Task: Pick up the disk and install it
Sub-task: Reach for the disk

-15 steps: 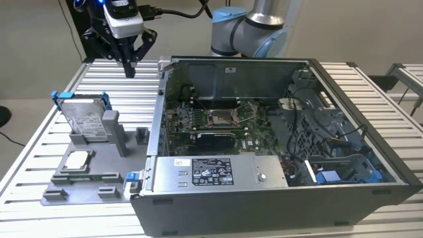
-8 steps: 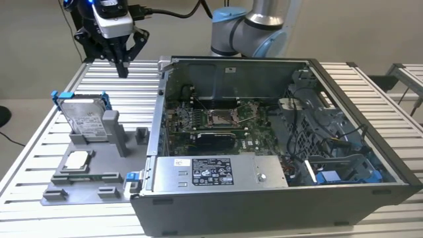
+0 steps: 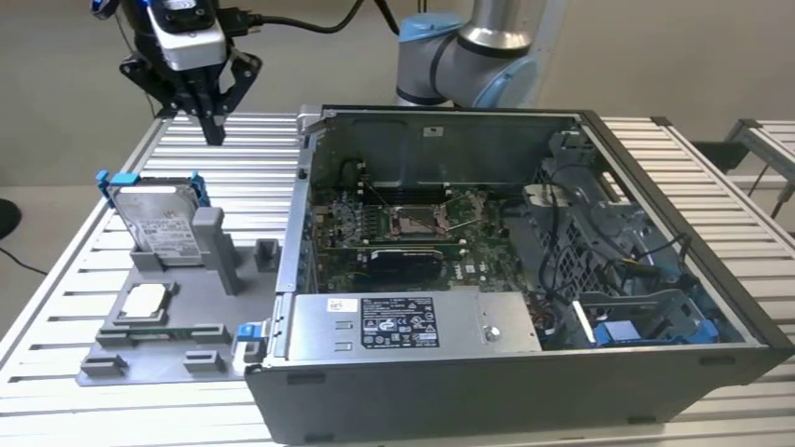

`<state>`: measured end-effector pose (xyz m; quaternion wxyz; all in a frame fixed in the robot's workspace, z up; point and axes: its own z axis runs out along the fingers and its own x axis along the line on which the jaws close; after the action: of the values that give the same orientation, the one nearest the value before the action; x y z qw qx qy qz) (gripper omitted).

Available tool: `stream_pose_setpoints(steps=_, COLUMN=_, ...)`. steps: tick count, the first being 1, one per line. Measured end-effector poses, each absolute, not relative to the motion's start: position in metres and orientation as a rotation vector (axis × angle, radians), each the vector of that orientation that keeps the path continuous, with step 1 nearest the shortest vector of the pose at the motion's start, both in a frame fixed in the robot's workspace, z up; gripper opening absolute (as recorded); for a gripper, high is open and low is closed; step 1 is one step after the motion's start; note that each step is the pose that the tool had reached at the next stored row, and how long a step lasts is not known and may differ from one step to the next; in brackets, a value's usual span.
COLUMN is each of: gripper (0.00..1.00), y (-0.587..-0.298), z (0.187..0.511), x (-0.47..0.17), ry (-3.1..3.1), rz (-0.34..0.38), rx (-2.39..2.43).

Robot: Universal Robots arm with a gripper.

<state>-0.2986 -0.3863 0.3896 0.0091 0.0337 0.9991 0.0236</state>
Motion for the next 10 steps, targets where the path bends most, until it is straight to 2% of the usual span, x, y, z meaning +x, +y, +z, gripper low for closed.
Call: stream_pose_setpoints(steps=10, gripper=0.00, y=-0.386, z=0.389, x=-0.319, ry=3.122, rz=0.074, rx=0.065)
